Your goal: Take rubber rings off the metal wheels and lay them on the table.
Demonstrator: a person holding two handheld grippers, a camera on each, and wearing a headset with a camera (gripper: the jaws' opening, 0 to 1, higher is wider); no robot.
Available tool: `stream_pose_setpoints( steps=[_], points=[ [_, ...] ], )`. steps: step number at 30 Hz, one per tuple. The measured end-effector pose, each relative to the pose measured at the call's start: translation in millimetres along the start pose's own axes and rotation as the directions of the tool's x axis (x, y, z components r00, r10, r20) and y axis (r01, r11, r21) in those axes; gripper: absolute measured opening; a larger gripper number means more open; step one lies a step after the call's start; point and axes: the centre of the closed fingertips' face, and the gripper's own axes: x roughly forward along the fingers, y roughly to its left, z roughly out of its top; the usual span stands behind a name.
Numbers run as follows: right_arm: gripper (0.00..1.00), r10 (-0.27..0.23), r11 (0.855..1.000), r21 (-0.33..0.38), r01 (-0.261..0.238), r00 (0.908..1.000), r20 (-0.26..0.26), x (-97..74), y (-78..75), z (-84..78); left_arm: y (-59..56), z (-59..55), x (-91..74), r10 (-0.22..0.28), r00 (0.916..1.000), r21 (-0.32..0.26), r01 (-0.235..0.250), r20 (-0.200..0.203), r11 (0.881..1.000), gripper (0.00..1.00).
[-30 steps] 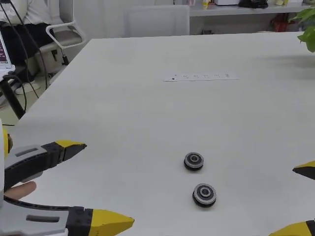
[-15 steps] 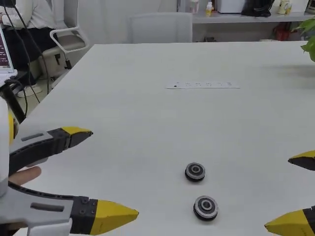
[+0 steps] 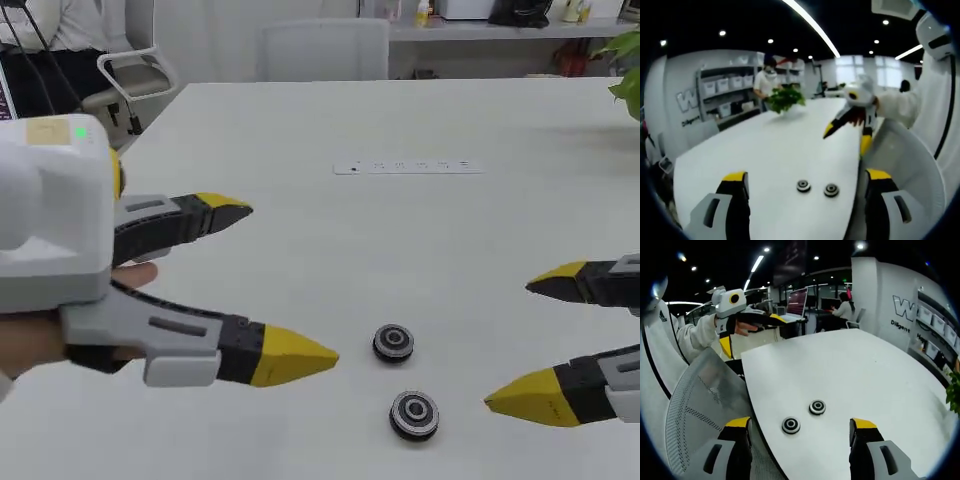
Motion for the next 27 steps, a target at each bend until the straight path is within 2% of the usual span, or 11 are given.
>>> stream_pose_setpoints(
  steps=[4, 8, 10, 12, 17, 19, 21, 24, 25, 27],
  points=[
    [0.76, 0.017, 0.999, -0.028, -0.017, 0.9998, 0.011, 6.4, 0.7, 7.3, -7.0, 5.7, 15.6, -0.049, 0.9988, 0.055, 0.049, -0.009, 0.997, 0.95],
    [0.73, 0.038, 0.998, -0.051, -0.038, 0.9992, 0.012, 13.9, 1.4, 9.6, -7.6, 10.6, 36.3, -0.074, 0.9967, 0.052, 0.073, 0.032, 0.996, 0.92],
    [0.71, 0.063, 0.995, -0.081, -0.060, 0.9976, 0.031, 18.4, 3.6, 11.3, -6.9, 8.0, 45.3, -0.079, 0.9958, 0.039, 0.077, 0.046, 0.996, 0.89],
    [0.69, 0.077, 0.994, -0.078, -0.074, 0.9965, 0.033, 21.3, 4.2, 9.9, -7.9, 5.6, 52.4, -0.087, 0.9935, 0.033, 0.084, 0.074, 0.996, 0.87],
    [0.65, 0.115, 0.991, -0.078, -0.109, 0.9900, 0.081, 30.4, 3.5, 5.1, -13.7, -4.2, 62.2, -0.102, 0.9880, 0.014, 0.101, 0.117, 0.995, 0.80],
    [0.64, 0.126, 0.990, -0.068, -0.120, 0.9872, 0.098, 33.9, 2.7, 1.3, -17.1, -9.0, 65.1, -0.109, 0.9873, 0.017, 0.107, 0.116, 0.994, 0.77],
    [0.63, 0.148, 0.988, -0.058, -0.143, 0.9844, 0.095, 36.6, 4.5, -4.6, -21.1, -20.0, 69.2, -0.125, 0.9888, 0.041, 0.122, 0.082, 0.992, 0.73],
    [0.60, 0.187, 0.982, -0.051, -0.183, 0.9765, 0.106, 37.9, 9.2, -10.5, -25.2, -31.1, 73.5, -0.147, 0.9863, 0.002, 0.147, 0.074, 0.989, 0.65],
    [0.59, 0.197, 0.980, -0.047, -0.193, 0.9743, 0.110, 38.2, 10.0, -12.1, -28.2, -35.2, 74.8, -0.165, 0.9840, 0.000, 0.165, 0.068, 0.986, 0.63],
    [0.55, 0.215, 0.976, -0.042, -0.212, 0.9704, 0.110, 39.6, 11.1, -17.1, -29.5, -40.9, 77.2, -0.163, 0.9853, 0.021, 0.162, 0.051, 0.987, 0.59]
  ],
)
